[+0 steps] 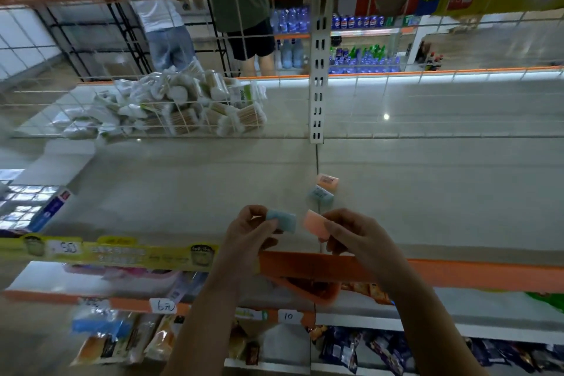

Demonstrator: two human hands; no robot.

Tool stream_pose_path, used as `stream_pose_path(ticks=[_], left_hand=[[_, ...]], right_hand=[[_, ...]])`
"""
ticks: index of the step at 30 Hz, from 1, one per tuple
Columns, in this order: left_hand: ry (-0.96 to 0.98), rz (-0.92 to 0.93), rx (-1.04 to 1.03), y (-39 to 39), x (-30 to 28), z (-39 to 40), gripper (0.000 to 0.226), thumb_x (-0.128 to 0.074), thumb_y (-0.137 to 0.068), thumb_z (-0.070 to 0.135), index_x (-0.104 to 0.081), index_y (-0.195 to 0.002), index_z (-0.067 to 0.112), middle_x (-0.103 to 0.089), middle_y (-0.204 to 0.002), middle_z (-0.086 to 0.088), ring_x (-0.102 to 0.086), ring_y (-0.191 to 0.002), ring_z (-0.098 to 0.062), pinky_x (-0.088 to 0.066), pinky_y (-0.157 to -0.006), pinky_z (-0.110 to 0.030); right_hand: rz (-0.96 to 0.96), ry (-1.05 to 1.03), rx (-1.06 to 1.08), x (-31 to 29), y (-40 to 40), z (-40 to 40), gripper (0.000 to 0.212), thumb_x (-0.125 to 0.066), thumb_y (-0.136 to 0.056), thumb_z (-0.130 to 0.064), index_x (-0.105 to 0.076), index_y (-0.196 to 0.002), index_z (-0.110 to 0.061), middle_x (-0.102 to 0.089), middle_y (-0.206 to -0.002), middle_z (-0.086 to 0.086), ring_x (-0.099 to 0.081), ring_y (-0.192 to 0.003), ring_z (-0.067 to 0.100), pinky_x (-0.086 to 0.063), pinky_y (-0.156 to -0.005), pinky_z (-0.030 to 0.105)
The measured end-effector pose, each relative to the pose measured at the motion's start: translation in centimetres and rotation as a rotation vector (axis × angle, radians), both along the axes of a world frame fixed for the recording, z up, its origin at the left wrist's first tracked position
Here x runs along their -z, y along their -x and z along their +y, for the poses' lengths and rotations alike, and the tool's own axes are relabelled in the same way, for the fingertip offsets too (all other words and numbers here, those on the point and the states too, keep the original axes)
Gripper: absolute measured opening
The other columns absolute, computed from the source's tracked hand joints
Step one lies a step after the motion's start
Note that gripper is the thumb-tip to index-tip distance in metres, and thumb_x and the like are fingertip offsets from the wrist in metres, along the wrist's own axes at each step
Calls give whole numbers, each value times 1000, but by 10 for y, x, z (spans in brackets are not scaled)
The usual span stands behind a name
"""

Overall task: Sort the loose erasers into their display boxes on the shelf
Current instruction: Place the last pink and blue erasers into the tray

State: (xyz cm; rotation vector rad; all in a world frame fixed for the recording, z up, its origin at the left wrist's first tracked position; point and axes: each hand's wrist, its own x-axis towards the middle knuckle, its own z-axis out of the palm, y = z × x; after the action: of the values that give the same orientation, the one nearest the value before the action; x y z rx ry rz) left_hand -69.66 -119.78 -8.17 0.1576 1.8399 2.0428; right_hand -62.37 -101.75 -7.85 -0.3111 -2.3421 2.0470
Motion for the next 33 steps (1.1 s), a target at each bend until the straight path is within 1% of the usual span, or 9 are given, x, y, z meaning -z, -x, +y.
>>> stream_pose_path(ticks=[2, 7, 11, 13, 16, 18, 21, 27, 33], left_hand=[[-90, -85, -32, 1, -3, -11, 12, -51, -89, -2, -51, -84, 8, -65, -79, -5, -65, -70, -11, -53, -62, -20], [-211, -162, -104, 1, -17, -54, 15, -52, -84, -7, -47, -77, 5, -62, -74, -10, -67, -60, -14, -54, -54, -20], [-317, -182, -203, 2, -18, -109, 23, -69, -70, 0, -48, -75, 8, -59, -69, -11, -64, -55, -18, -52, -49, -26], [-313, -186, -280, 1, -20, -136, 19, -67, -68, 3, -50, -77, 8, -61, -72, -11, -63, -60, -17, -52, -53, -26], [-282, -170, -354, 2, -28, -191, 10, -54, -83, -5, -49, -82, 4, -64, -72, -10, -65, -62, -15, -56, -56, -22], [-256, -149, -390, 4, -32, -233, 14, -49, -88, -8, -49, -81, 5, -62, -73, -11, -64, -59, -13, -54, -54, -19], [-255, -111, -406, 8, -39, -290, 15, -49, -88, -7, -50, -80, 6, -61, -80, -14, -64, -68, -17, -54, -57, -19], [-232, -71, -402, 29, -51, -383, 14, -51, -87, -6, -49, -78, 5, -63, -81, -16, -66, -63, -19, -53, -56, -20], [-200, -81, -362, 68, -51, -432, 9, -53, -88, -4, -50, -86, 4, -65, -86, -14, -67, -73, -20, -56, -65, -23]], right_hand=[[7, 17, -18, -2, 3, -10, 15, -52, -92, -14, -63, -102, -17, -66, -81, 3, -61, -67, 8, -51, -67, 19], [21, -31, -98, -14, 19, -49, 15, -53, -92, -17, -65, -101, -19, -66, -79, -1, -60, -68, 8, -50, -70, 21], [66, -4, -190, -26, 41, -102, 14, -52, -92, -11, -64, -98, -12, -62, -72, 2, -58, -60, 6, -49, -62, 17], [83, 8, -223, -30, 49, -129, 13, -52, -91, -7, -64, -97, -11, -62, -69, 0, -58, -57, 5, -47, -57, 14], [87, 11, -295, -32, 64, -185, 13, -54, -90, -7, -64, -91, -16, -64, -69, -6, -59, -59, 3, -47, -56, 16], [70, 50, -349, -32, 72, -227, 16, -53, -90, -6, -63, -89, -19, -65, -66, -5, -60, -59, 7, -49, -57, 21], [54, 61, -404, -34, 83, -286, 18, -53, -90, -1, -60, -90, -18, -66, -68, -1, -62, -61, 10, -51, -57, 22], [45, 57, -419, -41, 106, -384, 17, -57, -87, -1, -58, -86, -18, -67, -67, -5, -61, -61, 5, -48, -58, 15], [34, -102, -448, -40, 143, -434, 18, -63, -84, -11, -56, -94, -24, -67, -89, 6, -64, -79, 27, -53, -76, 40]])
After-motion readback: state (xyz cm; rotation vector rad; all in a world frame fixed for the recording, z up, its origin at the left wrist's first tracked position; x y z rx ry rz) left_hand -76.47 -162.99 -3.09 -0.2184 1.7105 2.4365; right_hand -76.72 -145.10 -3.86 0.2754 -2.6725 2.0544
